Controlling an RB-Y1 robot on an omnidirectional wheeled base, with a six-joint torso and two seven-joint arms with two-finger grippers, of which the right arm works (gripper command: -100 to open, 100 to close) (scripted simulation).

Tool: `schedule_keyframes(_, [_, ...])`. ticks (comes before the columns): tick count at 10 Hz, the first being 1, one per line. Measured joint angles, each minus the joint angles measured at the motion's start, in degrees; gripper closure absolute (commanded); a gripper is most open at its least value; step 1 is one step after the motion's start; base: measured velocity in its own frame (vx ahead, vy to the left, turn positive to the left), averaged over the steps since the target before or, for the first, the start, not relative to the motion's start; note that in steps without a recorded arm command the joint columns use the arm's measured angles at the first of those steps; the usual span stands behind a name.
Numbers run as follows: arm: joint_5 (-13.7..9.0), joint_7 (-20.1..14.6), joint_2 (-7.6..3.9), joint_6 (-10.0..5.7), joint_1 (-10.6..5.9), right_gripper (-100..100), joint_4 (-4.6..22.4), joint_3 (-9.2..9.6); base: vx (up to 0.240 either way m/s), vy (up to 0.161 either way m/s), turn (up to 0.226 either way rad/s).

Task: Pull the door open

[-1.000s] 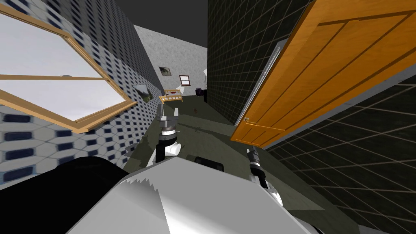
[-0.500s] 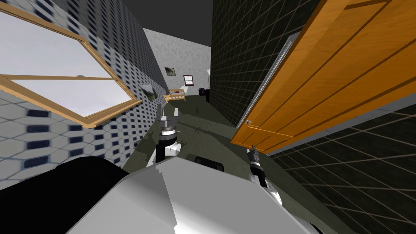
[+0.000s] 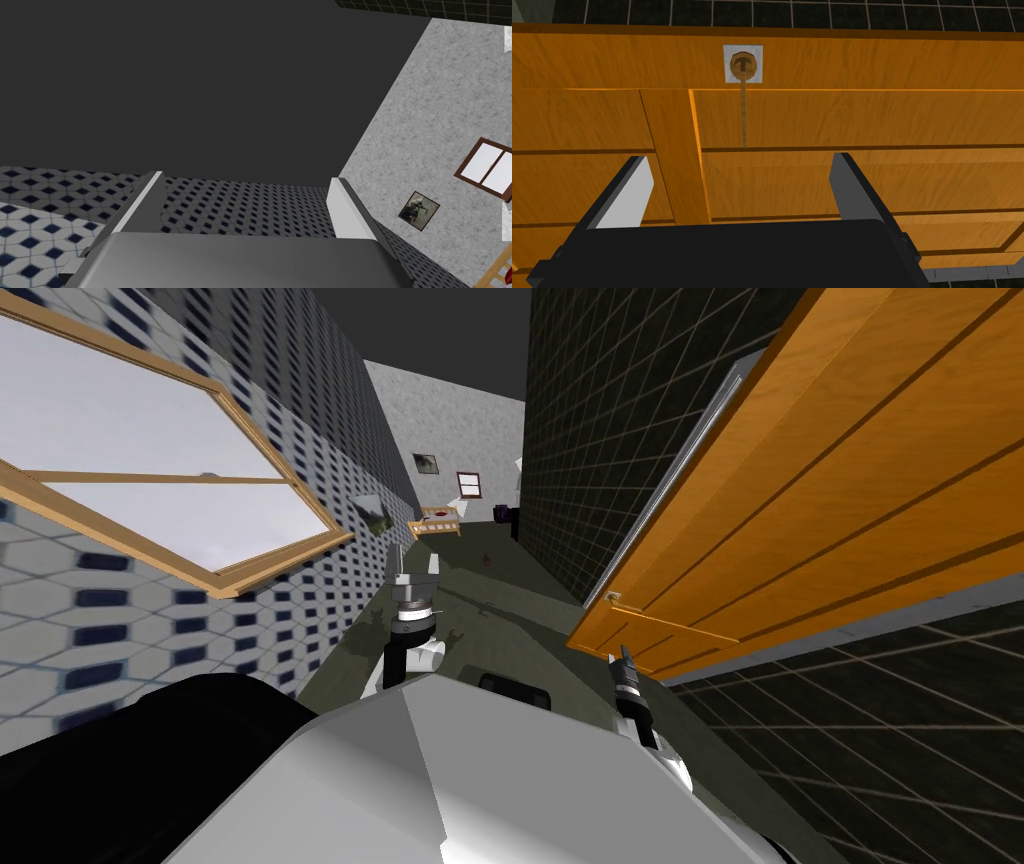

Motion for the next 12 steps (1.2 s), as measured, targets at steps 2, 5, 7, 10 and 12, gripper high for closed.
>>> schedule_keyframes(2, [-0.1,0.16,0.08,0.0,-0.21,-100,0.31,-0.18,0.136,-0.139,0.081])
schedule_keyframes(5, [-0.24,0.36,0.16,0.06,-0.45,-100,0.59,-0.42,0.114,-0.125,0.043])
schedule_keyframes(7, [-0.32,0.47,0.22,0.15,-0.51,-100,0.62,-0.55,0.119,-0.118,0.036])
schedule_keyframes(10, [-0.4,0.59,0.28,0.19,-0.67,-100,0.81,-0.7,0.124,-0.137,0.006])
schedule_keyframes(12, [-0.43,0.63,0.27,0.18,-0.76,-100,0.9,-0.75,-0.062,-0.013,0.01])
